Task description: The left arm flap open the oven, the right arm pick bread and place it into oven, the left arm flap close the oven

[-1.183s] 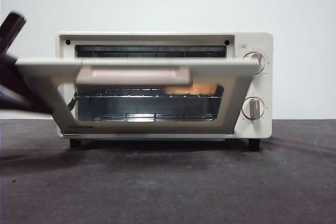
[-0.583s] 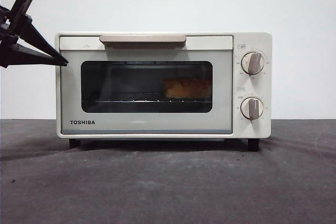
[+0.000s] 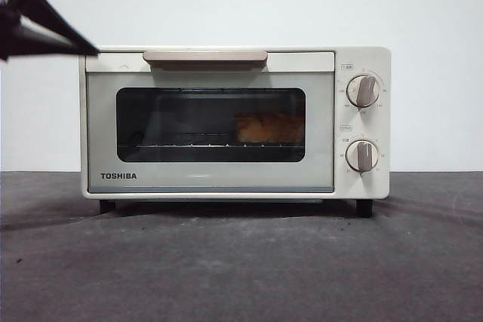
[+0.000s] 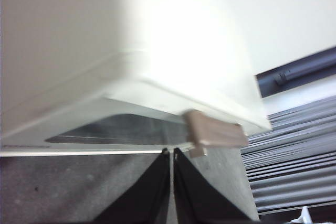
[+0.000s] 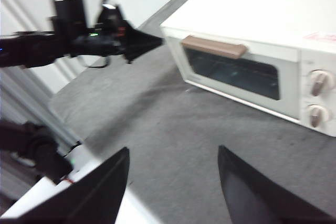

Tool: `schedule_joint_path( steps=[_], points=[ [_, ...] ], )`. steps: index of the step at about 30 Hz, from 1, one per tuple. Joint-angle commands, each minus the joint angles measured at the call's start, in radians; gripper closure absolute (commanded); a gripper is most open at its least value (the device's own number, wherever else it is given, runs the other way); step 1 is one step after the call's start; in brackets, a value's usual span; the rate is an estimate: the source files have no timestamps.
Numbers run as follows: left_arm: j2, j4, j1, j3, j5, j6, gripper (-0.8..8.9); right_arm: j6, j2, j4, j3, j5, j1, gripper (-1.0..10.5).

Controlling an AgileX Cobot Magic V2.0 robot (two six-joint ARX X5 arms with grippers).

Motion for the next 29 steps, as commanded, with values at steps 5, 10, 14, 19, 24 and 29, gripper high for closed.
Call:
schedule_joint_path(
  steps=[5,10,14,19,24,29],
  points=[
    [-0.195,-0.187,-0.01,0.011,-0.001,0.208,7.98,-0.101,0.005,0.01,0.016,0.049,0.011,9.4],
    [-0.352,-0.336,-0.013,0.011,-0.002,0.344,7.97,-0.111,0.005,0.012,0.016,0.119,0.011,9.4],
    [-0.442,-0.354,-0.013,0.011,-0.002,0.345,7.97,-0.111,0.003,0.012,0.016,0.122,0.011,9.4],
    [-0.523,-0.354,-0.013,0.011,-0.002,0.345,7.97,-0.112,0.003,0.012,0.016,0.122,0.011,9.4],
    [-0.583,-0.354,-0.013,0.011,-0.002,0.345,7.97,-0.111,0.003,0.012,0.016,0.122,0.011,9.4],
    [-0.626,-0.355,-0.013,0.011,-0.002,0.346,7.97,-0.112,0.003,0.012,0.016,0.122,0.011,9.4]
  ],
)
